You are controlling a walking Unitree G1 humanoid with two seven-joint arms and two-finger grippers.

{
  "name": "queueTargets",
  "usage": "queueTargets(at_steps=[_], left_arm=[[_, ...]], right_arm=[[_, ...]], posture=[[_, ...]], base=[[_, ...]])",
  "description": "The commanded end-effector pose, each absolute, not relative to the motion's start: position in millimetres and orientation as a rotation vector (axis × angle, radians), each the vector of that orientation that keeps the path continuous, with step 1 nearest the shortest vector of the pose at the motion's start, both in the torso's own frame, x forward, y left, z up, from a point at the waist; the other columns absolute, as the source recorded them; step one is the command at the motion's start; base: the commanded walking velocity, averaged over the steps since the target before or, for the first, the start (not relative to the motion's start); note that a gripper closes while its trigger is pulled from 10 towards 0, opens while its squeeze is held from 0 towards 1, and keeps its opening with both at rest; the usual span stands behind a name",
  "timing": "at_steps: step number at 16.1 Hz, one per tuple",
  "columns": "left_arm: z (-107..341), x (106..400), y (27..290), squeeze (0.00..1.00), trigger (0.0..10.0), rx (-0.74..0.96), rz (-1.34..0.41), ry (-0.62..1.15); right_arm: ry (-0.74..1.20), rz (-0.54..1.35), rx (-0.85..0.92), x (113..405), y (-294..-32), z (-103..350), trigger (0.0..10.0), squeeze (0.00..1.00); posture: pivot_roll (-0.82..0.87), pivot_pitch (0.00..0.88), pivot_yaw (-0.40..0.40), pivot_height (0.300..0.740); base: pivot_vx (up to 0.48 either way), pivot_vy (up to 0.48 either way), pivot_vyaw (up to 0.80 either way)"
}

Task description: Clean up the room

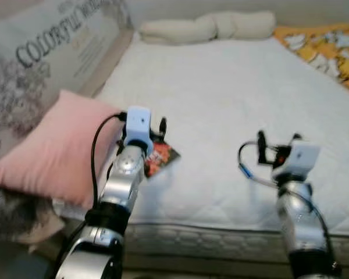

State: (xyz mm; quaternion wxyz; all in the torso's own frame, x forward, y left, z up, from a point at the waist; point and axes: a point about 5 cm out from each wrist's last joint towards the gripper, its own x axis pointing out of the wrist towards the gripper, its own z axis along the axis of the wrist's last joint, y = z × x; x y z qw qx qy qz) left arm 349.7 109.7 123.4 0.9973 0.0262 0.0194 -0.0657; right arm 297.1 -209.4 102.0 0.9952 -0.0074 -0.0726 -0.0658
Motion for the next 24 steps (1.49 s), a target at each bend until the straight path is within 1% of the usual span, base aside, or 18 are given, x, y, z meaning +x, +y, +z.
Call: queueTargets(at_steps=[1, 2, 3, 5, 6, 7, 8, 10, 11, 12, 14, 16, 18, 19, 21, 22, 23, 24], left_arm=[[126.0, 349.7, 122.5, 0.00, 10.0, 0.071, -0.106, 0.034], [127.4, 346.6, 125.3, 0.00, 10.0, 0.089, -0.112, 0.026], [127.8, 343.7, 127.6, 0.00, 10.0, 0.090, -0.108, 0.023], [125.6, 332.6, 142.7, 0.00, 10.0, 0.116, -0.079, 0.039], [125.3, 328.6, 147.9, 0.00, 10.0, 0.125, -0.071, 0.042], [125.6, 319.1, 157.3, 0.00, 10.0, 0.147, -0.060, 0.046], [127.2, 302.4, 178.4, 0.00, 10.0, 0.192, -0.022, 0.066], [133.7, 283.2, 200.0, 0.00, 10.0, 0.239, 0.020, 0.073], [136.1, 276.6, 206.9, 0.00, 10.0, 0.254, 0.035, 0.076], [140.4, 261.8, 220.0, 0.00, 10.0, 0.280, 0.062, 0.093], [144.9, 244.2, 229.1, 0.00, 10.0, 0.312, 0.087, 0.119], [146.4, 223.8, 232.8, 0.00, 10.0, 0.321, 0.110, 0.165], [143.6, 220.8, 228.3, 0.00, 10.0, 0.303, 0.117, 0.183], [143.2, 220.4, 227.3, 0.00, 10.0, 0.300, 0.117, 0.184], [139.6, 219.6, 224.7, 0.00, 10.0, 0.281, 0.131, 0.204], [139.3, 220.0, 224.0, 0.00, 10.0, 0.280, 0.134, 0.207], [139.5, 219.4, 223.5, 0.00, 10.0, 0.276, 0.137, 0.212], [138.9, 219.3, 222.8, 0.00, 10.0, 0.270, 0.144, 0.224]], right_arm=[[-0.152, -0.112, 0.011, 307.9, -203.7, 108.2, 10.0, 0.16], [-0.107, -0.186, 0.046, 322.6, -220.9, 109.0, 10.0, 0.16], [-0.086, -0.212, 0.065, 327.3, -226.6, 108.5, 10.0, 0.16], [-0.028, -0.298, 0.084, 343.2, -243.2, 111.4, 10.0, 0.16], [-0.013, -0.320, 0.094, 346.5, -247.0, 112.6, 10.0, 0.16], [0.003, -0.360, 0.107, 349.2, -253.6, 113.9, 10.0, 0.15], [0.061, -0.412, 0.130, 352.0, -262.6, 111.2, 10.0, 0.15], [0.089, -0.423, 0.135, 352.7, -264.9, 108.6, 10.0, 0.15], [0.095, -0.428, 0.147, 352.4, -265.5, 107.4, 10.0, 0.15], [0.111, -0.435, 0.168, 352.3, -267.3, 105.3, 10.0, 0.15], [0.143, -0.439, 0.207, 353.4, -268.7, 103.7, 10.0, 0.15], [0.180, -0.442, 0.318, 356.0, -270.9, 104.3, 10.0, 0.15], [0.225, -0.397, 0.386, 362.2, -264.8, 107.5, 10.0, 0.16], [0.232, -0.379, 0.390, 364.5, -261.6, 109.2, 10.0, 0.16], [0.235, -0.264, 0.343, 378.5, -240.0, 122.9, 10.0, 0.16], [0.235, -0.247, 0.340, 380.2, -236.7, 124.7, 10.0, 0.16], [0.242, -0.209, 0.348, 383.4, -227.6, 126.3, 10.0, 0.16], [0.257, -0.140, 0.416, 388.6, -208.9, 128.6, 10.0, 0.16]], posture=[[-0.07, 0.016, 0.044, 0.736], [-0.05, 0.041, 0.054, 0.736], [-0.03, 0.051, 0.056, 0.736], [0.03, 0.111, 0.065, 0.736], [0.04, 0.121, 0.067, 0.736], [0.07, 0.147, 0.068, 0.736], [0.15, 0.205, 0.073, 0.736], [0.23, 0.265, 0.084, 0.736], [0.24, 0.277, 0.086, 0.736], [0.29, 0.307, 0.092, 0.736], [0.33, 0.334, 0.091, 0.736], [0.35, 0.357, 0.075, 0.736], [0.33, 0.374, 0.044, 0.736], [0.33, 0.374, 0.044, 0.736], [0.32, 0.381, 0.012, 0.736], [0.32, 0.381, 0.011, 0.736], [0.32, 0.380, 0.005, 0.736], [0.32, 0.378, -0.008, 0.736]], base=[[0.292, 0.382, 0.00], [0.000, 0.000, 0.00], [0.000, 0.000, 0.00], [0.000, 0.000, 0.00], [0.000, 0.000, 0.00], [0.000, 0.000, 0.00], [0.000, 0.000, 0.00], [0.000, 0.000, 0.00], [0.000, 0.000, 0.00], [0.000, 0.000, 0.00], [0.000, 0.000, 0.00], [0.000, 0.000, 0.00], [0.000, 0.000, 0.00], [0.000, 0.000, 0.00], [0.000, 0.000, 0.00], [0.000, 0.000, 0.00], [0.000, 0.000, 0.00], [0.000, 0.000, 0.00]])
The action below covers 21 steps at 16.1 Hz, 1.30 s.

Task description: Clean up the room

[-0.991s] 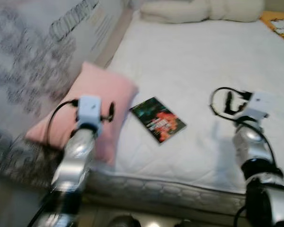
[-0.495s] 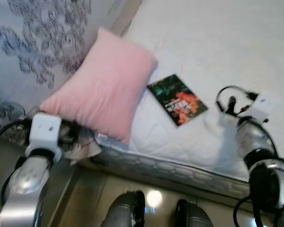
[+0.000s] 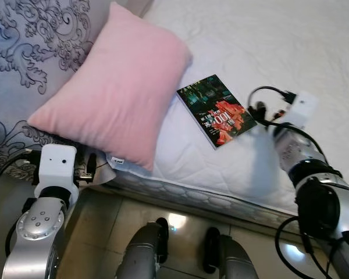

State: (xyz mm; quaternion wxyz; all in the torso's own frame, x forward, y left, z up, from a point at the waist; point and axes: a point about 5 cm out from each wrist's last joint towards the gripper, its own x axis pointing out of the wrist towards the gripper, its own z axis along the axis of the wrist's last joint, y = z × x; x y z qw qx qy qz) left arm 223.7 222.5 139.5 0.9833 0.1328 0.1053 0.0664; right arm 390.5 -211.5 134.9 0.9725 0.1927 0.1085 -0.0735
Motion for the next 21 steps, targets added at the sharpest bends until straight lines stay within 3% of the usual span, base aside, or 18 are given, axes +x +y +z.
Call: queueTargets(at_steps=[1, 4, 8, 11, 13, 15, 19, 21], left_arm=[[138.4, 219.4, 222.7, 0.00, 10.0, 0.267, 0.147, 0.229], [137.2, 221.4, 225.5, 0.00, 10.0, 0.253, 0.183, 0.245], [136.5, 225.8, 223.3, 0.00, 10.0, 0.256, 0.192, 0.240], [135.8, 234.0, 218.2, 0.00, 10.0, 0.261, 0.191, 0.223], [135.1, 236.2, 218.0, 0.00, 10.0, 0.259, 0.195, 0.221], [135.4, 244.7, 217.8, 0.00, 10.0, 0.251, 0.210, 0.203], [134.1, 259.5, 214.2, 0.00, 10.0, 0.228, 0.225, 0.175], [137.7, 268.7, 206.9, 0.00, 10.0, 0.194, 0.215, 0.135]], right_arm=[[0.263, -0.110, 0.462, 390.6, -200.2, 129.4, 10.0, 0.16], [0.293, -0.021, 0.680, 396.9, -163.3, 134.0, 10.0, 0.16], [0.313, 0.060, 0.685, 398.6, -140.3, 136.8, 10.0, 0.15], [0.329, 0.249, 0.676, 399.1, -91.2, 147.3, 10.0, 0.15], [0.328, 0.301, 0.695, 398.3, -77.2, 151.1, 10.0, 0.15], [0.338, 0.425, 0.716, 393.6, -46.4, 157.4, 10.0, 0.15], [0.369, 0.574, 0.734, 382.0, -11.6, 157.4, 10.0, 0.15], [0.361, 0.599, 0.714, 380.5, -13.0, 154.3, 10.0, 0.15]], posture=[[0.32, 0.378, -0.008, 0.736], [0.34, 0.369, -0.032, 0.736], [0.32, 0.357, -0.051, 0.736], [0.30, 0.337, -0.071, 0.736], [0.30, 0.325, -0.078, 0.736], [0.28, 0.289, -0.096, 0.736], [0.24, 0.236, -0.125, 0.736], [0.23, 0.206, -0.136, 0.736]], base=[[0.000, 0.000, 0.00], [0.000, 0.000, 0.00], [0.000, 0.000, 0.00], [0.000, 0.000, 0.00], [0.000, 0.000, 0.00], [0.000, 0.000, 0.00], [0.000, 0.000, 0.00], [0.000, 0.000, 0.00]])
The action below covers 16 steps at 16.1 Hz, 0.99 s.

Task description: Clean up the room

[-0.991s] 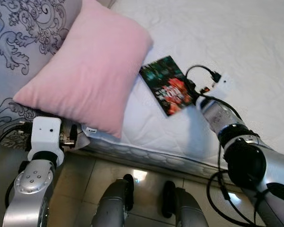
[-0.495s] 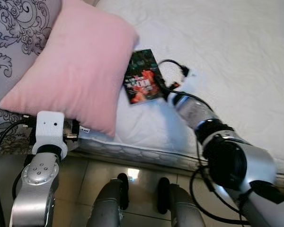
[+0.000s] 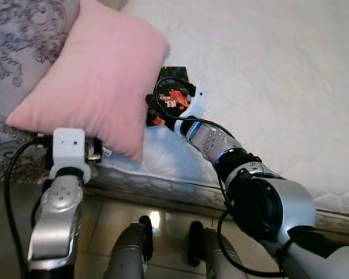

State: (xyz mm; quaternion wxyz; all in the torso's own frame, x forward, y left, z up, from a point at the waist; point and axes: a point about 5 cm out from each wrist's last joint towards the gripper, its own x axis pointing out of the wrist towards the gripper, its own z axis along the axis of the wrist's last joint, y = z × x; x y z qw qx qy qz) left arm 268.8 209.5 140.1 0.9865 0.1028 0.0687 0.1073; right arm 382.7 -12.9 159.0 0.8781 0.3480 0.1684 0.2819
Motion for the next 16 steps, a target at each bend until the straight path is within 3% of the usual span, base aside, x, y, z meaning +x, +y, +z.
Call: queueTargets(at_steps=[1, 5, 7, 12, 16], left_arm=[[139.6, 273.1, 202.8, 0.00, 10.0, 0.199, 0.199, 0.118], [133.7, 282.3, 185.1, 0.00, 10.0, 0.202, 0.136, 0.098], [137.3, 285.1, 180.5, 0.00, 10.0, 0.178, 0.129, 0.033], [130.5, 302.9, 173.7, 0.00, 10.0, 0.176, 0.043, 0.013], [110.2, 313.3, 171.9, 0.00, 10.0, 0.187, 0.015, 0.086]], right_arm=[[0.352, 0.554, 0.708, 382.9, -23.4, 150.8, 10.0, 0.15], [-0.024, 0.357, 0.284, 394.5, -74.6, 167.9, 10.0, 0.15], [-0.239, 0.246, 0.152, 376.3, -107.7, 165.5, 10.0, 0.15], [-0.279, 0.021, 0.017, 303.3, -164.1, 114.9, 10.0, 0.16], [-0.205, 0.011, -0.014, 296.5, -167.5, 102.0, 10.0, 0.16]], posture=[[0.22, 0.193, -0.142, 0.736], [0.18, 0.128, -0.151, 0.736], [0.15, 0.088, -0.136, 0.736], [0.04, 0.000, -0.058, 0.736], [0.00, 0.000, -0.024, 0.736]], base=[[0.000, 0.000, 0.00], [0.000, 0.000, 0.00], [0.000, 0.000, 0.00], [0.000, 0.000, 0.00], [0.000, 0.000, 0.00]])
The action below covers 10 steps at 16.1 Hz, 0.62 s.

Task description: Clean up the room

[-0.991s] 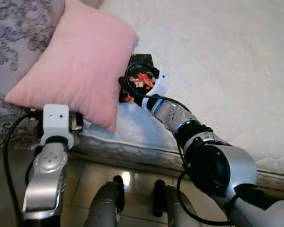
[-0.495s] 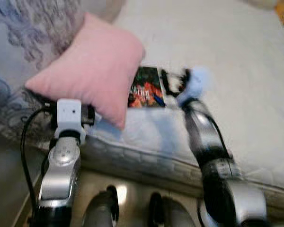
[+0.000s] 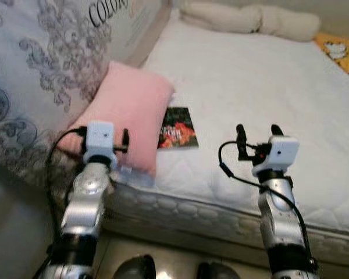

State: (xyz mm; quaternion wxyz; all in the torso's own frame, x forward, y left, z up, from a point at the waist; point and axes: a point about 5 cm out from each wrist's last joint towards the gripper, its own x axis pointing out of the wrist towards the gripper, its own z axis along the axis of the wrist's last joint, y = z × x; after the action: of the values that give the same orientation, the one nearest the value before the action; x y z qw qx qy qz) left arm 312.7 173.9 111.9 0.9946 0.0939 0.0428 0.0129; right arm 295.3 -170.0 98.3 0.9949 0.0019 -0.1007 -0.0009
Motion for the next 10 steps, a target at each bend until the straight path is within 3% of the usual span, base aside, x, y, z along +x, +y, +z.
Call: queueTargets(at_steps=[1, 5, 10], left_arm=[[109.2, 315.2, 172.0, 0.00, 10.0, 0.185, 0.018, 0.091], [109.0, 323.9, 170.3, 0.00, 10.0, 0.202, -0.014, 0.067], [123.3, 323.8, 149.3, 0.00, 10.0, 0.179, -0.190, -0.055]], right_arm=[[-0.199, 0.010, -0.014, 296.9, -167.2, 102.2, 10.0, 0.16], [-0.201, -0.003, -0.005, 294.9, -167.8, 104.3, 10.0, 0.16], [-0.158, -0.066, 0.044, 291.1, -179.4, 96.2, 10.0, 0.16]], posture=[[0.00, 0.000, -0.020, 0.736], [0.00, 0.000, -0.022, 0.736], [-0.01, 0.000, -0.006, 0.736]], base=[[0.000, 0.000, 0.00], [0.000, 0.000, 0.00], [0.000, 0.000, 0.00]])
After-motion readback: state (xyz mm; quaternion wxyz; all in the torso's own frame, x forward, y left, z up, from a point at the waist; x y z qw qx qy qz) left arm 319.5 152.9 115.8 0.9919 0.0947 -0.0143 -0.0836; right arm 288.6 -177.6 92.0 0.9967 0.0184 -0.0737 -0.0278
